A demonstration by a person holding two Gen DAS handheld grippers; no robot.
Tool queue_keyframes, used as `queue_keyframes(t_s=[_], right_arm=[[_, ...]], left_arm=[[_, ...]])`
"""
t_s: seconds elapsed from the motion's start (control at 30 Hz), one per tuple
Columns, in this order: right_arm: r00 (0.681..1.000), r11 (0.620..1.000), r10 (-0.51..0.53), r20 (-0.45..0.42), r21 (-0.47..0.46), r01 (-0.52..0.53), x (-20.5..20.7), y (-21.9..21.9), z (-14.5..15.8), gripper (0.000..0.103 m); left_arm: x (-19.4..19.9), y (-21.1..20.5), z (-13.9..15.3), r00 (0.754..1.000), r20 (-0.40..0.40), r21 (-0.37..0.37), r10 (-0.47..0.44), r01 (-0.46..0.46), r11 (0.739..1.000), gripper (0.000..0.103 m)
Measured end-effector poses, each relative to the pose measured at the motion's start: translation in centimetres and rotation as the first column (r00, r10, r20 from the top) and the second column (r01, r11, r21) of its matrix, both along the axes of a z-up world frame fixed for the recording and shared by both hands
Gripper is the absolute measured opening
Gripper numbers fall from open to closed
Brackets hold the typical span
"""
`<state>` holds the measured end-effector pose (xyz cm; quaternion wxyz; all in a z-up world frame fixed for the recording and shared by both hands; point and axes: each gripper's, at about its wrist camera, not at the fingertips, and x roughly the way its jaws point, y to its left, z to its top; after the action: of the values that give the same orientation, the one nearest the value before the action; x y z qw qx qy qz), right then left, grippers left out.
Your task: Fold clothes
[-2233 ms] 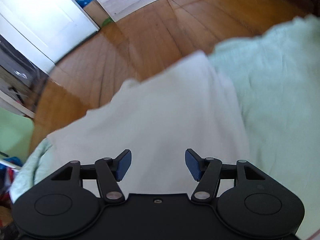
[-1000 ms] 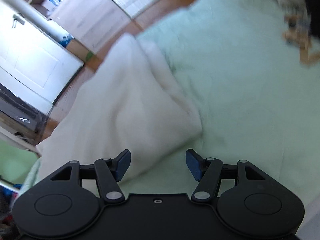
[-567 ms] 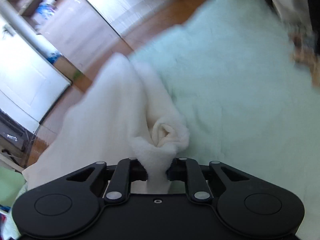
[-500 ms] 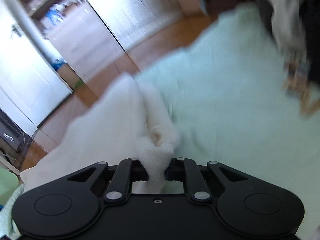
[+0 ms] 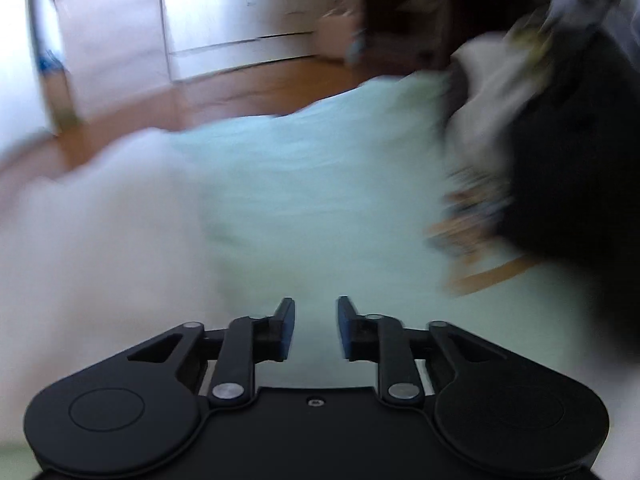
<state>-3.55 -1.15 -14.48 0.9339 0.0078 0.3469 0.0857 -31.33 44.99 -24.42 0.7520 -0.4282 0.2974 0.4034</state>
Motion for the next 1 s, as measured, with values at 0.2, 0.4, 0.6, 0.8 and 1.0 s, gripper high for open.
queue_keyframes(t_s=[0.2,0.4,0.6,0.8,1.0], right_arm=[[0.944,0.939,0.325,0.063,0.097,-0.330,-5.0,2.6,2.6,0.026],[0.873,0.871,0.487,0.006,0.075,-0.486,-5.8,7.9,1.0,0.029],[0.859,0.858,0.511,-0.036,0.088,-0.507,-5.8,8.9,-0.5,0.029],[0.853,0.853,0.521,-0.027,0.045,-0.520,-5.8,9.6,-0.8,0.035],[0.856,0.856,0.517,-0.020,-0.013,-0.517,-5.8,10.1,-1.3,0.001]], left_arm=[[0.0,-1.2,0.8,0.999,0.007,-0.001,0.034,-0.034,0.999,0.074],[0.2,-2.2,1.7,0.999,0.031,0.006,0.010,-0.010,1.000,0.074],[0.5,-2.4,1.8,1.000,-0.006,0.006,-0.019,0.019,1.000,0.074],[0.3,-2.6,1.5,0.999,-0.024,-0.010,-0.024,0.023,1.000,0.074],[0.1,-3.0,1.7,0.999,-0.035,-0.011,-0.027,0.027,1.000,0.074]])
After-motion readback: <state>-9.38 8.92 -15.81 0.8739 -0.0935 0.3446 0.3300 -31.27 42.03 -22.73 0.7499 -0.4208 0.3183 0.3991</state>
